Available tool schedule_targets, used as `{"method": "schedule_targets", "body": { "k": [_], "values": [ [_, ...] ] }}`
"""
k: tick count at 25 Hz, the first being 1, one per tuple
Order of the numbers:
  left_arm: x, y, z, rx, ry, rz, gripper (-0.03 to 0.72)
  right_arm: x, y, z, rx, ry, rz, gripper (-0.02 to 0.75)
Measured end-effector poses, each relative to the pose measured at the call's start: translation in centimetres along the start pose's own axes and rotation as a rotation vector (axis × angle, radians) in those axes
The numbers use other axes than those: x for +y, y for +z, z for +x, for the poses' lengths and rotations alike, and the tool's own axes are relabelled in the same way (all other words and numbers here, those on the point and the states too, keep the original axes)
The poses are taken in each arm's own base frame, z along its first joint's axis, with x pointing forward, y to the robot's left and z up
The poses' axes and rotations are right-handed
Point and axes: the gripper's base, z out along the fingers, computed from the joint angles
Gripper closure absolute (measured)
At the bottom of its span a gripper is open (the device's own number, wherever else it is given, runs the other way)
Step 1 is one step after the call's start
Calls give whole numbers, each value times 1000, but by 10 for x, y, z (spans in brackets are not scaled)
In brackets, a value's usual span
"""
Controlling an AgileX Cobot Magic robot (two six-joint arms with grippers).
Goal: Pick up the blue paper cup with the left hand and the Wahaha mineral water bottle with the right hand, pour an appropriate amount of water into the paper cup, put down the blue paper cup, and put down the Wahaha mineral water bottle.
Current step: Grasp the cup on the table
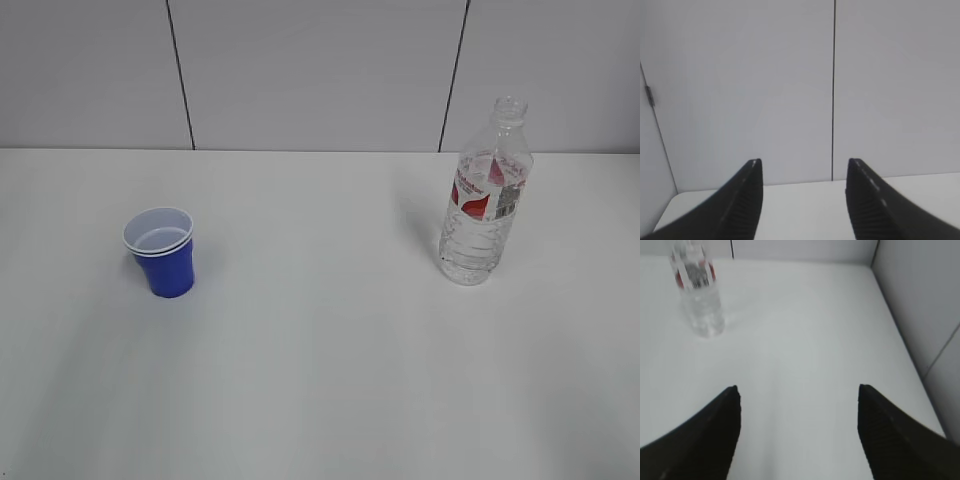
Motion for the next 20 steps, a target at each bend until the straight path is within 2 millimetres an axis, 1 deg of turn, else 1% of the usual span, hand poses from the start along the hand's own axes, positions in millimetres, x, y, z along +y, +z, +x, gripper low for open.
{"method": "schedule_targets", "body": {
  "k": [2, 3, 6, 7, 9, 11, 13, 18, 20],
  "values": [
    [0, 14, 5, 5, 13, 1, 274, -1, -2, -12, -131, 0, 3, 190],
    [0, 20, 6, 3, 17, 2, 274, -1, -4, -22, -234, -4, 8, 190],
    [0, 36, 15, 33, 23, 4, 274, -2, -10, -40, -444, -26, 26, 190],
    [0, 41, 18, 40, 23, 4, 274, -3, -12, -43, -487, -35, 34, 190],
    [0, 51, 24, 51, 25, 5, 280, -2, -9, -53, -530, -58, 41, 190],
    [0, 59, 31, 43, 25, 7, 293, 0, 1, -63, -528, -80, 35, 190],
    [0, 66, 43, 45, 22, 8, 308, 1, 12, -72, -509, -115, 36, 190],
    [2, 72, 81, 30, -36, -4, 332, 9, 48, -95, -476, -220, 21, 190],
    [1, 74, 92, 6, -58, 7, 333, 14, 63, -103, -481, -256, 1, 190]
  ]
}}
